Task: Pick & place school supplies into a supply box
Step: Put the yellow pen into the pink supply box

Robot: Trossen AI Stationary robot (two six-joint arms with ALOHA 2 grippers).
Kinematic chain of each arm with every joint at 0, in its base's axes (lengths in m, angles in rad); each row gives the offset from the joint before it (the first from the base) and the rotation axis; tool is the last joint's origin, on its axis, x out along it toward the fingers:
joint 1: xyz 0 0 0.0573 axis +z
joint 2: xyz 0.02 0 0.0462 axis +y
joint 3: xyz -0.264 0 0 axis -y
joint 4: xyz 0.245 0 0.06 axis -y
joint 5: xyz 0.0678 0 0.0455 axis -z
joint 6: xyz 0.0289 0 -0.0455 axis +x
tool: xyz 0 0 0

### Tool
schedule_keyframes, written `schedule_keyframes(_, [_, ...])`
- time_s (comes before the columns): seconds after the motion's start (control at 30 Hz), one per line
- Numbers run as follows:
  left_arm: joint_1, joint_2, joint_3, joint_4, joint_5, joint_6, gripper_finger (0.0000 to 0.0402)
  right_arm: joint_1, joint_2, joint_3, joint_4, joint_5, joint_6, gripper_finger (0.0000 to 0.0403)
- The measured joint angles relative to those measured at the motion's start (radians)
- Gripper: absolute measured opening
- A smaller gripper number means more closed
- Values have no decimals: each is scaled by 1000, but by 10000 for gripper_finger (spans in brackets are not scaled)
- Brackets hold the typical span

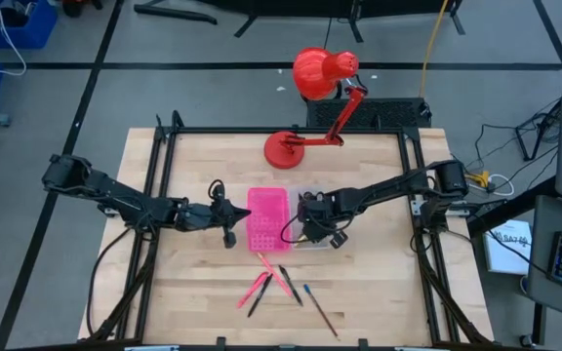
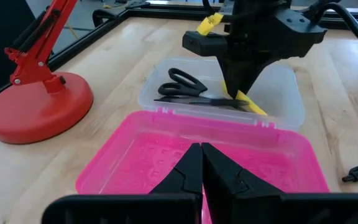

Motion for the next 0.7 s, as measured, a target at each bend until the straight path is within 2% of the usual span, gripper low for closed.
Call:
schedule_keyframes(0.13, [0, 0, 0, 0, 0, -4, 10, 1, -7, -2, -9, 36, -17, 29])
schedule_keyframes(0.3, [0, 0, 0, 0, 0, -5, 10, 1, -8, -1, -39, 67, -64, 29])
schedule_keyframes(0.43, [0, 0, 0, 0, -1, -14, 10, 16, -22, -4, -59, 149, -82, 29])
schedule_keyframes(0.7, [0, 0, 0, 0, -2, -20, 10, 56, -81, -6, -57, 232, -136, 28])
